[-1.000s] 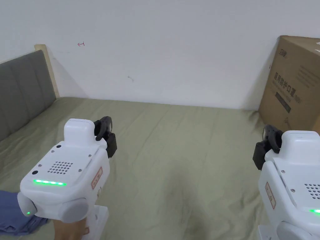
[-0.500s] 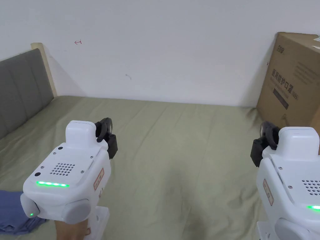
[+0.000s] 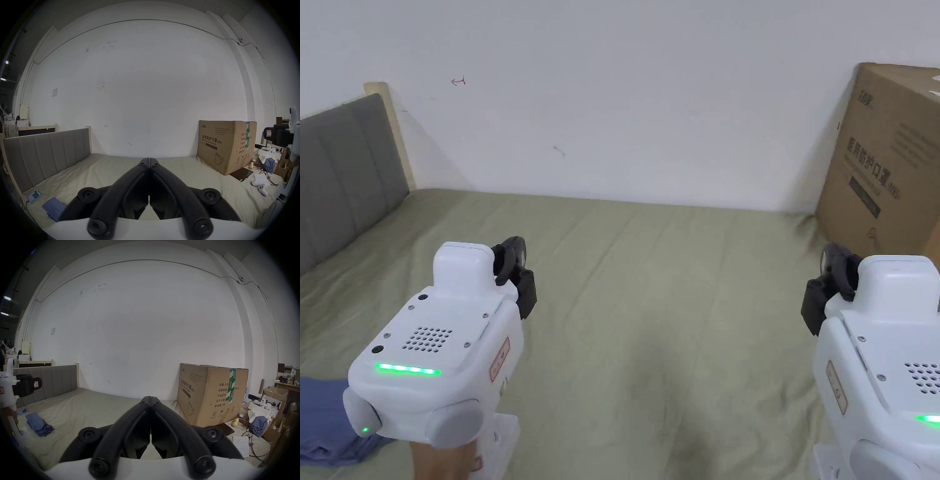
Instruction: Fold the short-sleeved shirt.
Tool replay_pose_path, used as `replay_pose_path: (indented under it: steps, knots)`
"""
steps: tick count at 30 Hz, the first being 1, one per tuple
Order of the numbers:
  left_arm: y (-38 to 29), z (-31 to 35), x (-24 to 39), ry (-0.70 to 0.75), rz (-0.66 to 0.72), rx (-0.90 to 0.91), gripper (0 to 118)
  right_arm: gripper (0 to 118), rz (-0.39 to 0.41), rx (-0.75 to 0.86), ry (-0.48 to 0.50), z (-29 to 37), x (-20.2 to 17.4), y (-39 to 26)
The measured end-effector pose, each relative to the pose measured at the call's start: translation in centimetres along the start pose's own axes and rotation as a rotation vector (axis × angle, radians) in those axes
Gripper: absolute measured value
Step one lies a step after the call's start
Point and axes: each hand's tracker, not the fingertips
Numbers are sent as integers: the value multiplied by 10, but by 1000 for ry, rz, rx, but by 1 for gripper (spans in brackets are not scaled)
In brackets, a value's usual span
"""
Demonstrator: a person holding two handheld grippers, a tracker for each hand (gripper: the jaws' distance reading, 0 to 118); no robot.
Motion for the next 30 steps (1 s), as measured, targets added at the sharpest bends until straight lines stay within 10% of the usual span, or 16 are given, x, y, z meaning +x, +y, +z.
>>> replay_pose_path:
  steps: [30]
  knots:
    - [0, -2, 1, -3, -9, -12, 0, 0, 10, 5, 1, -2, -1, 1]
